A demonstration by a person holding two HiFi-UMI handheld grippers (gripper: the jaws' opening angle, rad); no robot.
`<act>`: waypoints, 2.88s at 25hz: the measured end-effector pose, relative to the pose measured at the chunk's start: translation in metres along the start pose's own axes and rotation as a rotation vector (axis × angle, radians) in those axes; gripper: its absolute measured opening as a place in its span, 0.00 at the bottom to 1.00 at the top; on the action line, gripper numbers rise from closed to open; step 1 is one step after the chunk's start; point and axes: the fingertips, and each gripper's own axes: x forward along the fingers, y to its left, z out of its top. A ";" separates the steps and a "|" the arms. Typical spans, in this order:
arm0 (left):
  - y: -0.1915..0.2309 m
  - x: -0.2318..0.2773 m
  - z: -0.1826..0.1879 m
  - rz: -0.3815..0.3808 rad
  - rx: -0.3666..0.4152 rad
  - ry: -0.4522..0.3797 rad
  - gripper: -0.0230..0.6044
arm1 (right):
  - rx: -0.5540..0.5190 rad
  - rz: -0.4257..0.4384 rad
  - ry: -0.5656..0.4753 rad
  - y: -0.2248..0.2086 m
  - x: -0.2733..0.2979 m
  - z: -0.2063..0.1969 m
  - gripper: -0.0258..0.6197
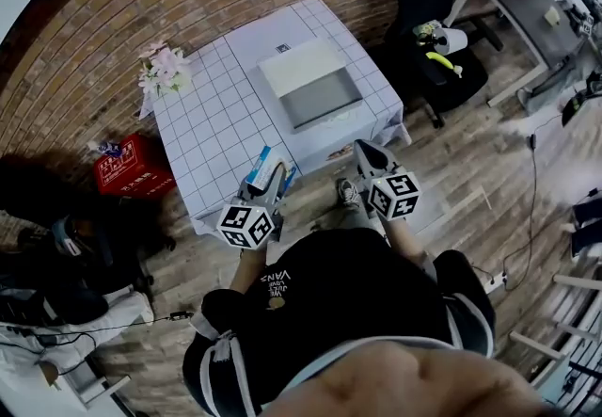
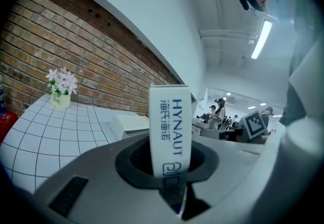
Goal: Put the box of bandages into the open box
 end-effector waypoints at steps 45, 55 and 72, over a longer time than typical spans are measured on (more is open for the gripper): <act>0.037 0.218 0.004 0.062 0.152 0.228 0.17 | -0.005 0.173 0.146 -0.150 0.099 0.034 0.03; 0.036 0.251 -0.008 0.040 0.234 0.337 0.17 | -0.037 0.246 0.193 -0.174 0.110 0.035 0.04; 0.054 0.269 -0.042 -0.157 0.282 0.664 0.17 | 0.018 0.108 0.193 -0.184 0.116 0.033 0.04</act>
